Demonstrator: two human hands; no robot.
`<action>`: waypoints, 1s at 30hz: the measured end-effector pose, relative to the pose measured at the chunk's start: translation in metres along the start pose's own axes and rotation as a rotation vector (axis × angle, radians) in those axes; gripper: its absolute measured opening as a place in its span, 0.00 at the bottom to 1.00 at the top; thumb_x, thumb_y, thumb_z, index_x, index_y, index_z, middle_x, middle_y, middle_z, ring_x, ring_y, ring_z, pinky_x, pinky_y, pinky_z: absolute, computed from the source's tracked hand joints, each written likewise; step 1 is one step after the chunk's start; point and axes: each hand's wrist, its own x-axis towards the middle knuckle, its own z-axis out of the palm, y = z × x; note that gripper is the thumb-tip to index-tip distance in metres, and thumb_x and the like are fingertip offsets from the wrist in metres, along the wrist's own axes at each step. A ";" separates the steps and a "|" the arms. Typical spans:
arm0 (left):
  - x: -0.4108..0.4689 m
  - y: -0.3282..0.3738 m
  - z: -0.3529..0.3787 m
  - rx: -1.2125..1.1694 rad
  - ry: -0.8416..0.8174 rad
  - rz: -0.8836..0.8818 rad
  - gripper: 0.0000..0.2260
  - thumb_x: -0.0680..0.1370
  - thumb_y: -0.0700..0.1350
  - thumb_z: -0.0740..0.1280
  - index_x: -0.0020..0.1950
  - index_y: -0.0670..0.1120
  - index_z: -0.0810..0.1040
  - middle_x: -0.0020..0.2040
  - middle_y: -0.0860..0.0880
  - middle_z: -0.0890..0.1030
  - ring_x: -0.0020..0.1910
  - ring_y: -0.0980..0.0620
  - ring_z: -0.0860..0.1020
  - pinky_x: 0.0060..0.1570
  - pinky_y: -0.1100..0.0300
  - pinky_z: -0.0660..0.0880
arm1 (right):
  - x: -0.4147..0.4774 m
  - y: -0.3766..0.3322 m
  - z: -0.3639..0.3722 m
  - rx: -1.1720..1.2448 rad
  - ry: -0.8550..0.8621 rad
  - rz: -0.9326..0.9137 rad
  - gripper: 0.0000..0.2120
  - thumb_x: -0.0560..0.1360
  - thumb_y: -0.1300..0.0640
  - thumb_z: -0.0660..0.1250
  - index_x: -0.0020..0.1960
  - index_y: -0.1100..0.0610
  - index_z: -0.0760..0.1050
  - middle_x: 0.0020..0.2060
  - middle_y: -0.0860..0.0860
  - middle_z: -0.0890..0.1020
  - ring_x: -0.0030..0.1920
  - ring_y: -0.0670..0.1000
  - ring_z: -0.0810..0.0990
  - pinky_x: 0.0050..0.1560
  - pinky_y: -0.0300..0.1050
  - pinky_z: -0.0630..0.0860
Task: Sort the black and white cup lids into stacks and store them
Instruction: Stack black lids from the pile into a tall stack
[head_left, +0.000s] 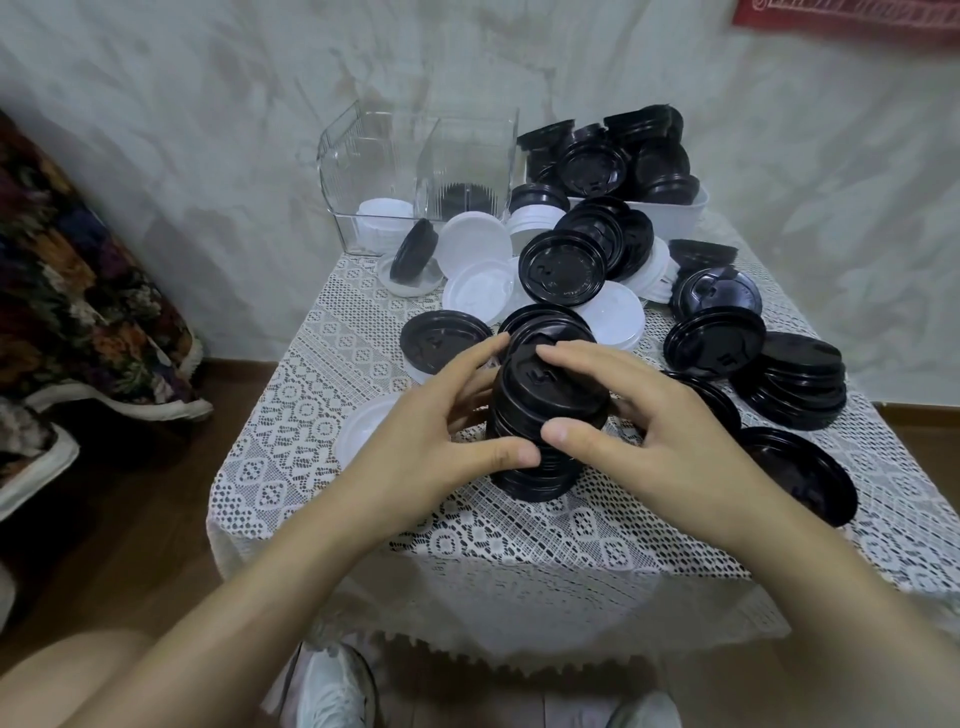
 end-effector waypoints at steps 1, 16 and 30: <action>0.000 -0.001 0.001 0.000 0.007 0.002 0.42 0.68 0.52 0.83 0.78 0.59 0.66 0.70 0.58 0.79 0.69 0.62 0.76 0.71 0.62 0.71 | 0.000 0.000 0.001 0.008 -0.004 -0.003 0.26 0.73 0.38 0.72 0.70 0.37 0.76 0.71 0.36 0.74 0.73 0.38 0.70 0.63 0.29 0.72; 0.002 -0.001 -0.003 0.070 -0.020 0.014 0.38 0.70 0.55 0.79 0.78 0.55 0.70 0.69 0.58 0.80 0.70 0.61 0.76 0.73 0.52 0.71 | 0.006 0.004 0.003 0.128 -0.068 0.049 0.25 0.73 0.47 0.78 0.68 0.41 0.77 0.68 0.38 0.77 0.70 0.41 0.74 0.70 0.51 0.74; 0.003 0.001 -0.007 -0.061 -0.041 0.046 0.25 0.78 0.46 0.72 0.75 0.48 0.74 0.67 0.54 0.82 0.69 0.57 0.77 0.66 0.59 0.76 | 0.003 0.008 -0.004 0.269 -0.058 0.129 0.34 0.69 0.46 0.73 0.74 0.44 0.71 0.64 0.33 0.80 0.68 0.35 0.75 0.62 0.30 0.73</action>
